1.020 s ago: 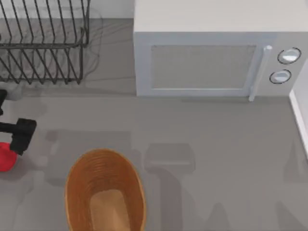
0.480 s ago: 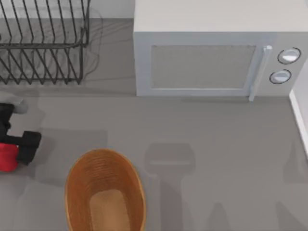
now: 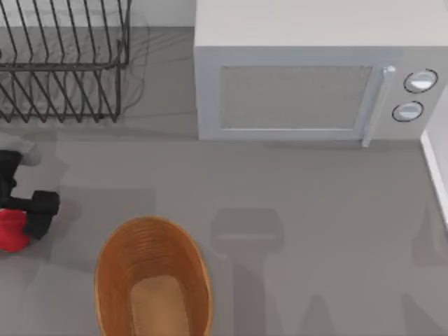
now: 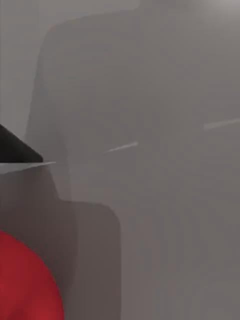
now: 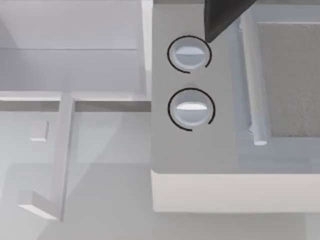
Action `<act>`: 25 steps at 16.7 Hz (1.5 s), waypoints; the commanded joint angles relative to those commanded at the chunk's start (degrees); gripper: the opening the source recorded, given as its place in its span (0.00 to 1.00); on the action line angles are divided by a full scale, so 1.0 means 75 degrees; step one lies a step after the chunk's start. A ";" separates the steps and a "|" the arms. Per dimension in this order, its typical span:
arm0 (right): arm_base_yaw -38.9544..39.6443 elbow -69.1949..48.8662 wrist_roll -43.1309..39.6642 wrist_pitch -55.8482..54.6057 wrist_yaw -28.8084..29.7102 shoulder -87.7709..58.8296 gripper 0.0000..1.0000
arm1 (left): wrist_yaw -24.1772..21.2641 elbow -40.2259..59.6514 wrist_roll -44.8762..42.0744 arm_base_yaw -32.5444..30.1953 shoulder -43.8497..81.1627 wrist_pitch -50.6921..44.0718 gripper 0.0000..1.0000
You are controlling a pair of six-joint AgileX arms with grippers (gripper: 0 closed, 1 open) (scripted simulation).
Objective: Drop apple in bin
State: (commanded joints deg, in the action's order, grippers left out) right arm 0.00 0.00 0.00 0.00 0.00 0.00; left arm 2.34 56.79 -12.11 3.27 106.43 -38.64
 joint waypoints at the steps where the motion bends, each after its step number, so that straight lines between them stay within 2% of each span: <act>1: 0.0000 0.0000 0.0000 0.0000 0.0000 0.0000 1.00 | 0.0000 0.0000 0.0000 0.0000 0.0000 0.0000 0.40; 6: 0.0000 0.0000 0.0000 0.0000 0.0000 0.0000 1.00 | 0.0000 0.0000 0.0000 0.0000 0.0000 0.0000 0.02; 7: 0.0000 0.0000 0.0000 0.0000 0.0000 0.0000 1.00 | 0.0000 0.0000 0.0000 0.0000 0.0000 0.0000 0.00; 14: 0.0000 0.0000 0.0000 0.0000 0.0000 0.0000 1.00 | 0.0000 0.0000 0.0000 0.0000 0.0000 0.0000 0.00; 15: 0.0000 0.0000 0.0000 0.0000 0.0000 0.0000 1.00 | -0.0350 0.0044 0.0132 -0.0062 -0.0180 -0.0145 0.00; 18: 0.0000 0.0000 0.0000 0.0000 0.0000 0.0000 1.00 | -0.0350 0.0324 0.0130 -0.0065 -0.0222 -0.0445 0.00; 21: 0.0000 0.0000 0.0000 0.0000 0.0000 0.0000 1.00 | -0.0348 0.1111 0.0121 -0.0089 -0.0458 -0.1475 0.00; 25: 0.0000 0.0000 0.0000 0.0000 0.0000 0.0000 1.00 | -0.0344 0.2394 0.0150 -0.0101 -0.0966 -0.3544 0.00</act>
State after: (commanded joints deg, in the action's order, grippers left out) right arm 0.00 0.00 0.00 0.00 0.00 0.00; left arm -0.24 74.75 -10.98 2.51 99.18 -65.22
